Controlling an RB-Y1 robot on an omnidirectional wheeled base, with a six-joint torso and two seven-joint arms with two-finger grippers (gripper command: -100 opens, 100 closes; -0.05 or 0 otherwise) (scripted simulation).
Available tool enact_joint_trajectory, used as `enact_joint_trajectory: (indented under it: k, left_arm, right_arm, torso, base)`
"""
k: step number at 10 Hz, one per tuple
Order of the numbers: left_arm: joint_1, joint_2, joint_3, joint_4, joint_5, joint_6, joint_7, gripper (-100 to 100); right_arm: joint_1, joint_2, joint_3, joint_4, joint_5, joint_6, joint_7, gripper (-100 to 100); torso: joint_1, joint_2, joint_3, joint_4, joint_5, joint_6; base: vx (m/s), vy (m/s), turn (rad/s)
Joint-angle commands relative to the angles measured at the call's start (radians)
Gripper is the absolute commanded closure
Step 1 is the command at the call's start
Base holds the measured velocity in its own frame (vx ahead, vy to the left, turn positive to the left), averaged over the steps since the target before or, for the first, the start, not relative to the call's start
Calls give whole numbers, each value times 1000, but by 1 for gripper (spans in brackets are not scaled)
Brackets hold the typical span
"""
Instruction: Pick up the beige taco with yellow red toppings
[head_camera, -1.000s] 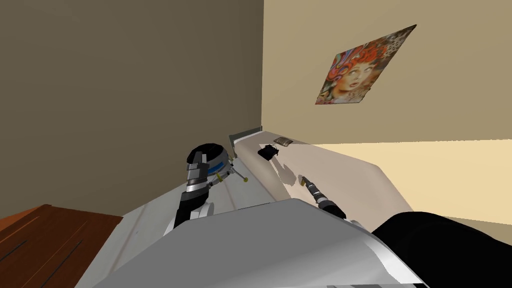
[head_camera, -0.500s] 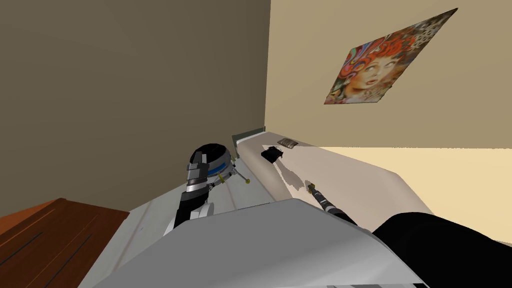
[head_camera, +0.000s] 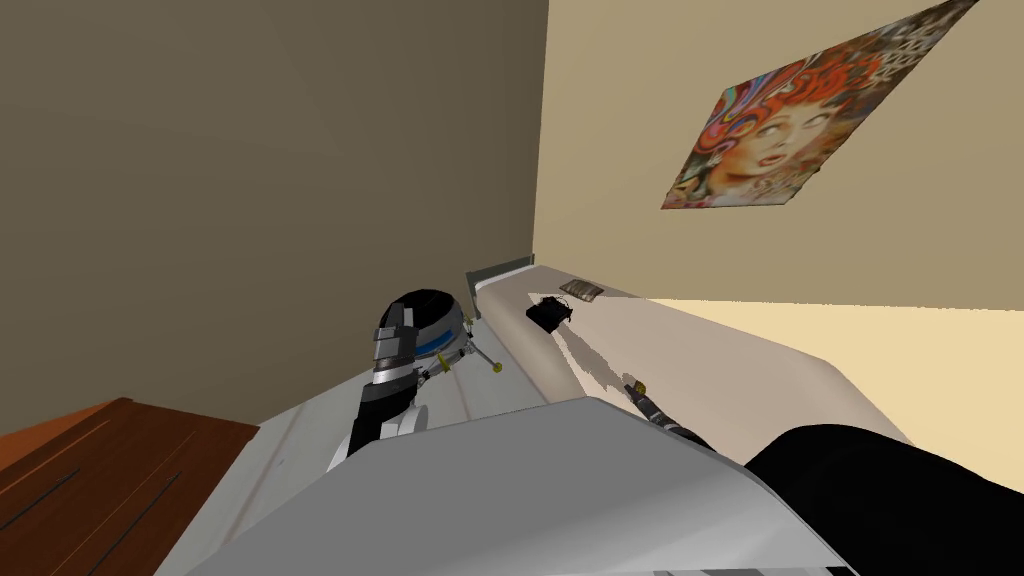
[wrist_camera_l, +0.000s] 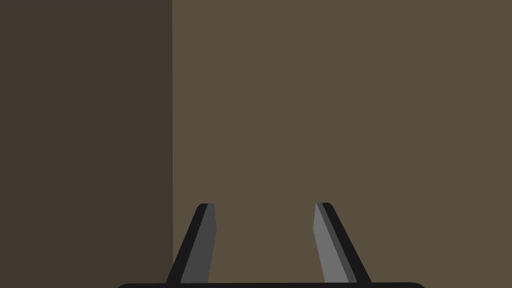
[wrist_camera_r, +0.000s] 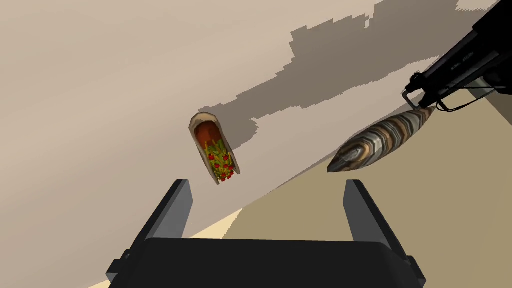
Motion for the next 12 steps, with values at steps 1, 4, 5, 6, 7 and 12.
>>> enact_joint_trajectory:
  k: [1, 4, 5, 6, 7, 12]
  left_arm:
    - [0, 0, 0, 0, 0, 0, 0, 0]
    - [0, 0, 0, 0, 0, 0, 0, 0]
    - [0, 0, 0, 0, 0, 0, 0, 0]
    - [0, 0, 0, 0, 0, 0, 0, 0]
    - [0, 0, 0, 0, 0, 0, 0, 0]
    - [0, 0, 0, 0, 0, 0, 0, 0]
  right_arm:
    - [8, -39, 23, 20, -4, 50, -11, -100]
    - [11, -76, 54, 46, -2, 110, -18, -100]
    - [11, -76, 54, 46, -2, 116, -18, -100]
    - [11, -94, 70, 57, -1, 146, -21, -100]
    - [12, -111, 85, 68, 0, 174, -25, -100]
    - [13, -174, 149, 107, 5, 287, -39, -100]
  torso:
    - [0, 0, 0, 0, 0, 0]
    - [-1, 4, 2, 1, 0, 0]
    - [-2, 3, 2, 1, 0, 0]
    - [-1, 4, 2, 1, 0, 0]
    - [-1, 5, 3, 1, 0, 0]
    - [-1, 2, 1, 0, 0, 0]
  base:
    - [150, -16, 19]
    - [88, -16, 11]
    - [78, -9, 2]
    - [65, -8, 6]
    - [99, 1, 3]
    - [125, -13, -3]
